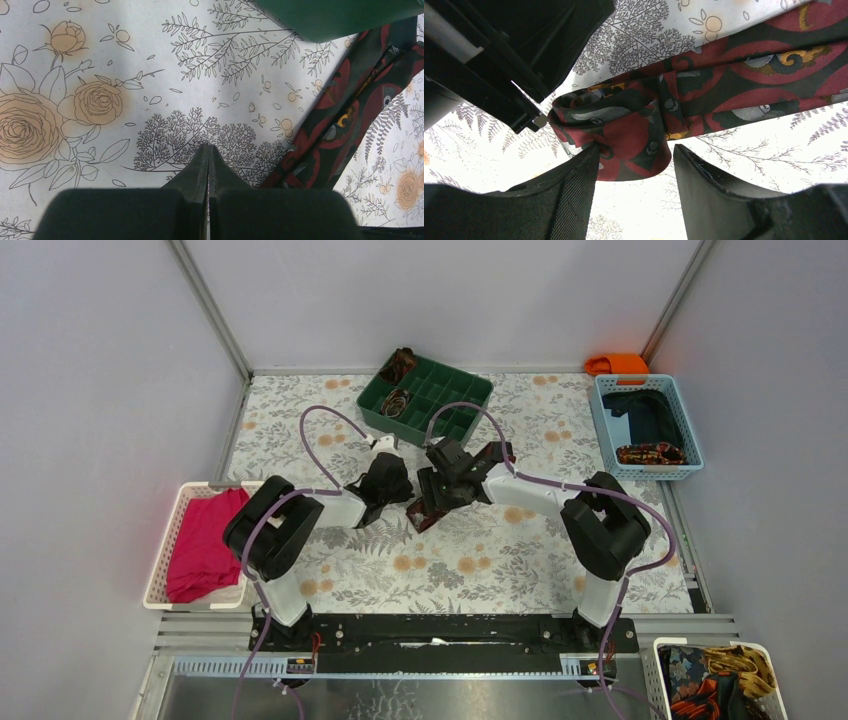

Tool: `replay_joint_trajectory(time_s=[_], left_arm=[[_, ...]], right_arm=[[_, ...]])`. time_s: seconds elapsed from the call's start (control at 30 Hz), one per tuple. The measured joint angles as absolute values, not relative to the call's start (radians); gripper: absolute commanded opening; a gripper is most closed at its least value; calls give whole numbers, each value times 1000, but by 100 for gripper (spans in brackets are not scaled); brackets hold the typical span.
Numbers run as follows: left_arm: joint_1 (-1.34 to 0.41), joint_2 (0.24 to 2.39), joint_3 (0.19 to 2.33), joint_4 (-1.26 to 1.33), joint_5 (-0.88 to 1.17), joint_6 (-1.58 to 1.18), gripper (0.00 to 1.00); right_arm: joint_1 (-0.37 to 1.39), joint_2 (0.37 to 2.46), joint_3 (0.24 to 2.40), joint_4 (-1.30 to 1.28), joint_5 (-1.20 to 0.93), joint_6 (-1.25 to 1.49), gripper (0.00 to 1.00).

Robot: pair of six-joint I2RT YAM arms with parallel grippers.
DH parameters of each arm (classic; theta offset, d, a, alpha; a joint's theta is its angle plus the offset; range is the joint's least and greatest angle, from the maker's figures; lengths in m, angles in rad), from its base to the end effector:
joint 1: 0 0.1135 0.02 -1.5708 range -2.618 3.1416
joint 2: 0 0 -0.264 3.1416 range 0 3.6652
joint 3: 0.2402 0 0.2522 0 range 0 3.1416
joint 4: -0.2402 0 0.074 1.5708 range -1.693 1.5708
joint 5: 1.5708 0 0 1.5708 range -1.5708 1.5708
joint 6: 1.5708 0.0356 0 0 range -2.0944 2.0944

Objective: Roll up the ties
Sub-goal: Roll the tie at the center of the board.

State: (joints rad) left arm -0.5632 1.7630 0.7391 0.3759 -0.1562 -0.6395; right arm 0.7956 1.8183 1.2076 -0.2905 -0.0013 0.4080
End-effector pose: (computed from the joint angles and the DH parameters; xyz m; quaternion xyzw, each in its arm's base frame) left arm 0.2871 -0.1748 0.1287 -0.0688 0.8907 -0.1935 0.4055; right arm 0.2714 0.2770 0.1922 -0.1821 0.9268 0.1865 0.2705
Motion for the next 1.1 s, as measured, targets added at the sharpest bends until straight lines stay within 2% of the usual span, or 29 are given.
replay_joint_trajectory(time_s=[0.37, 0.57, 0.63, 0.8, 0.83, 0.9, 0.97, 1.1], left_arm=[[-563, 1769, 739, 389, -150, -633, 0], [-565, 1783, 766, 376, -167, -591, 0], [-565, 1786, 782, 361, -178, -572, 0], [-565, 1792, 809, 356, -183, -544, 0], [-565, 1793, 809, 355, -180, -543, 0], [-565, 1796, 808, 359, -164, -543, 0], [-565, 1797, 797, 369, -139, -544, 0], [-565, 1800, 762, 419, -90, -551, 0]], right_arm=[[796, 1819, 1217, -282, 15, 384, 63], [797, 1654, 1090, -257, 19, 379, 60], [799, 1570, 1044, -249, 18, 382, 53], [807, 1449, 934, -204, 13, 400, 27], [809, 1447, 916, -196, 10, 403, 15], [812, 1449, 872, -184, 8, 414, 4], [814, 1455, 845, -180, 7, 424, 0], [819, 1480, 830, -157, 7, 436, 0]])
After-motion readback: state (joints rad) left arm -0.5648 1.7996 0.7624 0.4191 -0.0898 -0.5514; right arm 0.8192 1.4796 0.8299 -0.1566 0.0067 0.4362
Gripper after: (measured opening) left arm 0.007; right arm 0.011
